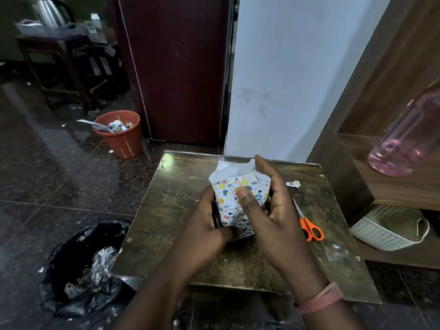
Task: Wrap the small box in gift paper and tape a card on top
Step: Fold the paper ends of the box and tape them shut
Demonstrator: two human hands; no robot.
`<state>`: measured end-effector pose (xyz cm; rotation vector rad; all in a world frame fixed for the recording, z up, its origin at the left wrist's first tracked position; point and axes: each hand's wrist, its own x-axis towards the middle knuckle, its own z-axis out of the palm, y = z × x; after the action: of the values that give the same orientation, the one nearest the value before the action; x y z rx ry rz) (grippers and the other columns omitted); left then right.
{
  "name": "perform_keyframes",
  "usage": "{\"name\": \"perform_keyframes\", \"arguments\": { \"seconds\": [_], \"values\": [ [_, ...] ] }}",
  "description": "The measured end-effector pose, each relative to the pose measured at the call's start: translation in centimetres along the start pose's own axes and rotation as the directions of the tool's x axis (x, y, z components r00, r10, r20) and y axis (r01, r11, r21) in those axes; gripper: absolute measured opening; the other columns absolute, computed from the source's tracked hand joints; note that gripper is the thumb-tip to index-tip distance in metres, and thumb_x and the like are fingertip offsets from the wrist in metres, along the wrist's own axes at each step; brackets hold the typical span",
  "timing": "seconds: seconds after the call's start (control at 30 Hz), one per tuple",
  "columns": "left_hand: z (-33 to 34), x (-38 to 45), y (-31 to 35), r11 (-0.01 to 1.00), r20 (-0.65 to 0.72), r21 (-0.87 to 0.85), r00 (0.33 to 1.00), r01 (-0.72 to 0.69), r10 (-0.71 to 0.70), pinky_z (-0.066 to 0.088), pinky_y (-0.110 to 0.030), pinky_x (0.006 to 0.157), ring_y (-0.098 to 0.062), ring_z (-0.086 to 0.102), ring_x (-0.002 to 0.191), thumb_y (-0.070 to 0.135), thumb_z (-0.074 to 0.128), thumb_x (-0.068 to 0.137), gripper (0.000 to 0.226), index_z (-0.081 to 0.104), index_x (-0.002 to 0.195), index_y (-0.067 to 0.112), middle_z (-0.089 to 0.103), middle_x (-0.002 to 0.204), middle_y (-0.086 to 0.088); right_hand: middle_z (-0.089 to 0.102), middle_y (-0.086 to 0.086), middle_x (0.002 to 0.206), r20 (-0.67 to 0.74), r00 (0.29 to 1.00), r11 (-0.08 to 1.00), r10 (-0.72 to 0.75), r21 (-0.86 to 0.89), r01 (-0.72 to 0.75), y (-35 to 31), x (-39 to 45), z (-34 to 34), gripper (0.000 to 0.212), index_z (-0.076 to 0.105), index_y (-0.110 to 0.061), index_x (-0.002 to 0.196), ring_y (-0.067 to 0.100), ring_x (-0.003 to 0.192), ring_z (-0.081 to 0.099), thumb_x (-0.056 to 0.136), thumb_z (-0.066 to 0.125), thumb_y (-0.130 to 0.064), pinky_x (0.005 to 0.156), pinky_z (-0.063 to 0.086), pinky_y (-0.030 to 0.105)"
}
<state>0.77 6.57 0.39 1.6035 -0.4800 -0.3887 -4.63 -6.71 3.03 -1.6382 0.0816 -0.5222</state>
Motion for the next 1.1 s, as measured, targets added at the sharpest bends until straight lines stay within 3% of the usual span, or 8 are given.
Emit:
{"name": "perform_keyframes", "arguments": {
  "seconds": [0.07,0.2,0.37,0.47,0.57,0.93,1.03,1.1],
  "values": [
    [0.1,-0.2,-0.1,0.999,0.005,0.030,0.999,-0.032,0.032,0.054,-0.042,0.102,-0.012,0.067,0.120,-0.001,0.069,0.074,0.079,0.047,0.141,0.033,0.070,0.129,0.009,0.056,-0.007,0.146,-0.003,1.000,1.000,0.002,-0.022,-0.002,0.3,0.1,0.0,0.061,0.043,-0.040,0.148,0.015,0.134,0.056,0.093,0.068,-0.041,0.110,0.046,0.050],
    [0.4,-0.6,0.9,0.990,-0.051,-0.057,0.991,-0.129,0.126,0.050,-0.020,0.098,-0.008,0.062,0.126,0.007,0.069,0.084,0.071,0.043,0.147,0.027,0.067,0.133,0.012,0.050,-0.007,0.151,0.014,1.000,0.996,-0.007,-0.092,0.008,0.5,0.0,-0.3,0.064,0.039,-0.044,0.150,0.015,0.140,0.049,0.092,0.065,-0.051,0.114,0.042,0.050],
    [0.1,-0.3,1.4,0.967,-0.149,-0.112,0.966,-0.229,0.211,0.046,-0.033,0.110,-0.014,0.057,0.135,0.018,0.071,0.093,0.066,0.042,0.151,0.027,0.063,0.143,0.005,0.050,-0.010,0.149,0.037,0.999,0.991,-0.008,-0.131,0.012,0.0,-0.2,-0.3,0.057,0.040,-0.044,0.149,0.010,0.141,0.046,0.096,0.051,-0.061,0.117,0.039,0.045],
    [0.0,-0.2,1.4,0.967,-0.159,-0.106,0.964,-0.230,0.212,0.048,-0.035,0.108,-0.014,0.060,0.131,0.015,0.072,0.089,0.065,0.047,0.148,0.028,0.065,0.140,0.005,0.054,-0.007,0.147,0.027,1.000,0.997,0.012,-0.074,-0.010,0.0,-0.1,-0.3,0.060,0.044,-0.041,0.146,0.016,0.138,0.050,0.092,0.051,-0.068,0.115,0.041,0.049],
    [0.1,-0.1,1.5,0.970,-0.149,-0.102,0.967,-0.221,0.205,0.050,-0.026,0.102,-0.012,0.062,0.128,0.018,0.075,0.086,0.066,0.049,0.146,0.028,0.067,0.137,0.008,0.053,-0.010,0.147,0.027,0.999,0.995,0.026,-0.098,-0.023,0.0,-0.1,-0.4,0.060,0.045,-0.043,0.145,0.012,0.138,0.049,0.091,0.049,-0.071,0.115,0.040,0.047],
    [-0.1,-0.1,1.6,0.971,-0.142,-0.145,0.975,-0.188,0.168,0.051,-0.020,0.095,-0.010,0.065,0.123,0.017,0.078,0.082,0.065,0.053,0.141,0.026,0.070,0.132,0.008,0.064,-0.009,0.136,0.021,0.999,0.998,0.047,-0.038,-0.046,-0.5,0.1,-0.4,0.043,0.050,-0.034,0.142,0.008,0.128,0.059,0.100,0.050,-0.047,0.111,0.046,0.045],
    [-0.1,-0.2,1.5,0.975,-0.141,-0.141,0.979,-0.169,0.149,0.053,-0.025,0.097,-0.012,0.065,0.124,0.021,0.078,0.083,0.063,0.054,0.142,0.027,0.071,0.130,0.006,0.067,-0.007,0.131,-0.042,0.996,0.994,0.079,-0.075,-0.082,-0.1,0.3,-0.9,0.047,0.056,-0.036,0.136,0.012,0.124,0.063,0.098,0.049,-0.062,0.107,0.049,0.048],
    [-0.1,-0.2,1.4,0.978,-0.140,-0.134,0.980,-0.158,0.139,0.052,-0.033,0.101,-0.014,0.065,0.124,0.023,0.077,0.084,0.062,0.054,0.142,0.028,0.071,0.129,0.004,0.069,-0.010,0.128,-0.098,0.992,0.989,0.080,-0.118,-0.092,0.1,0.4,-1.4,0.049,0.062,-0.032,0.131,0.008,0.122,0.063,0.100,0.041,-0.064,0.105,0.050,0.039]
  ]
}}
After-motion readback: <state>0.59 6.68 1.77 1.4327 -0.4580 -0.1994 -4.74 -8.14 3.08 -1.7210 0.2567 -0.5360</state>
